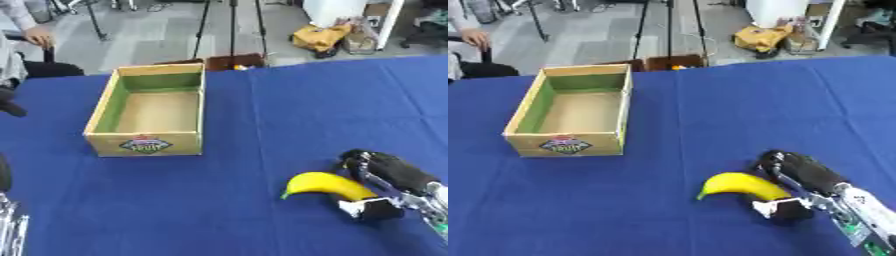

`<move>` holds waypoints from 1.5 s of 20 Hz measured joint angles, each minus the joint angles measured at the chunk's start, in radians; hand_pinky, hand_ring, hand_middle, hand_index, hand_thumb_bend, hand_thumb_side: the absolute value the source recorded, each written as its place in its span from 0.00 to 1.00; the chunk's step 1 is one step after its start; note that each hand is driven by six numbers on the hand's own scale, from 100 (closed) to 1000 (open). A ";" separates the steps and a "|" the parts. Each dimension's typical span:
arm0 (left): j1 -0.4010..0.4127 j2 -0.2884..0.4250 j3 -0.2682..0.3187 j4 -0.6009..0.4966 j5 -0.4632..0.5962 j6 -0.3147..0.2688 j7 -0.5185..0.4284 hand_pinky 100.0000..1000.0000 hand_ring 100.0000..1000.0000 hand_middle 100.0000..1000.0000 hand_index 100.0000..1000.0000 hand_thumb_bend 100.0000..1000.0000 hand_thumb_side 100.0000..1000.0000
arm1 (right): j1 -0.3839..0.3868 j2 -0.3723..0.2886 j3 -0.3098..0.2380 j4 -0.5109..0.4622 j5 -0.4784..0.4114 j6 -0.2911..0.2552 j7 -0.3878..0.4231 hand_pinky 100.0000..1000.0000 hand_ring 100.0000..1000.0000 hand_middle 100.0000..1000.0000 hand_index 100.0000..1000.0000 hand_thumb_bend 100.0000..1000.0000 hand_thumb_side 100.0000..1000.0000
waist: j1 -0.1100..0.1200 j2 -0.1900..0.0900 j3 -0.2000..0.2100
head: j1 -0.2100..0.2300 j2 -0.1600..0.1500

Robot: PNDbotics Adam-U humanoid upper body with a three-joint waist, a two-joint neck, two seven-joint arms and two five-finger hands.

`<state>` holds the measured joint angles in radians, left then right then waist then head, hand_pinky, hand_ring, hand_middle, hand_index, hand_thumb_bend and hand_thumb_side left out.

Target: Pick up objects on the table and place them in the box.

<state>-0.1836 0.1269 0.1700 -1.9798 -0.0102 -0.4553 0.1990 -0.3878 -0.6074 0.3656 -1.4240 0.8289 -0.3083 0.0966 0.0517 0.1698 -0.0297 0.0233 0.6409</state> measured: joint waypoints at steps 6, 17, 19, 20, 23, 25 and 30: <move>0.000 -0.003 0.000 0.000 -0.001 0.002 0.001 0.30 0.46 0.52 0.76 0.00 0.82 | 0.004 -0.001 0.000 -0.007 -0.008 -0.006 -0.006 0.48 0.77 0.19 0.73 0.17 0.50 | 0.003 0.001 0.003 | -0.003 0.000; 0.000 -0.004 0.000 0.000 -0.008 0.004 0.002 0.30 0.45 0.52 0.75 0.00 0.82 | 0.009 -0.003 0.004 -0.019 -0.016 -0.016 -0.065 0.43 0.74 0.14 0.71 0.05 0.51 | 0.006 0.006 0.003 | -0.007 -0.002; 0.000 -0.004 0.000 0.000 -0.008 0.005 0.003 0.30 0.45 0.52 0.75 0.00 0.82 | 0.008 -0.003 0.004 -0.019 -0.016 -0.017 -0.078 0.43 0.73 0.14 0.70 0.04 0.51 | 0.006 0.006 0.002 | -0.007 -0.002; 0.000 -0.004 0.000 0.000 -0.008 0.006 0.003 0.30 0.45 0.52 0.75 0.00 0.82 | 0.005 -0.003 0.004 -0.019 -0.016 -0.017 -0.083 0.43 0.73 0.14 0.70 0.04 0.51 | 0.006 0.006 0.002 | -0.007 -0.003; 0.000 -0.004 0.000 0.000 -0.008 0.006 0.003 0.30 0.45 0.52 0.75 0.00 0.82 | -0.001 -0.003 0.004 -0.019 -0.016 -0.015 -0.100 0.42 0.72 0.13 0.70 0.01 0.52 | 0.006 0.006 0.001 | -0.007 -0.005; 0.001 -0.004 0.000 0.000 -0.008 0.007 0.004 0.30 0.45 0.52 0.75 0.00 0.82 | -0.008 -0.003 0.004 -0.019 -0.013 -0.013 -0.111 0.41 0.71 0.12 0.69 0.00 0.52 | 0.006 0.006 0.001 | -0.007 -0.006; 0.004 -0.008 0.000 0.000 -0.008 0.008 0.004 0.29 0.45 0.52 0.75 0.00 0.82 | -0.036 -0.003 0.004 -0.019 0.003 -0.008 -0.133 0.39 0.70 0.12 0.67 0.00 0.55 | 0.006 0.006 -0.001 | -0.008 -0.006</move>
<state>-0.1801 0.1194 0.1699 -1.9798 -0.0187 -0.4475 0.2034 -0.4243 -0.6108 0.3699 -1.4432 0.8322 -0.3158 -0.0362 0.0577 0.1759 -0.0307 0.0157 0.6345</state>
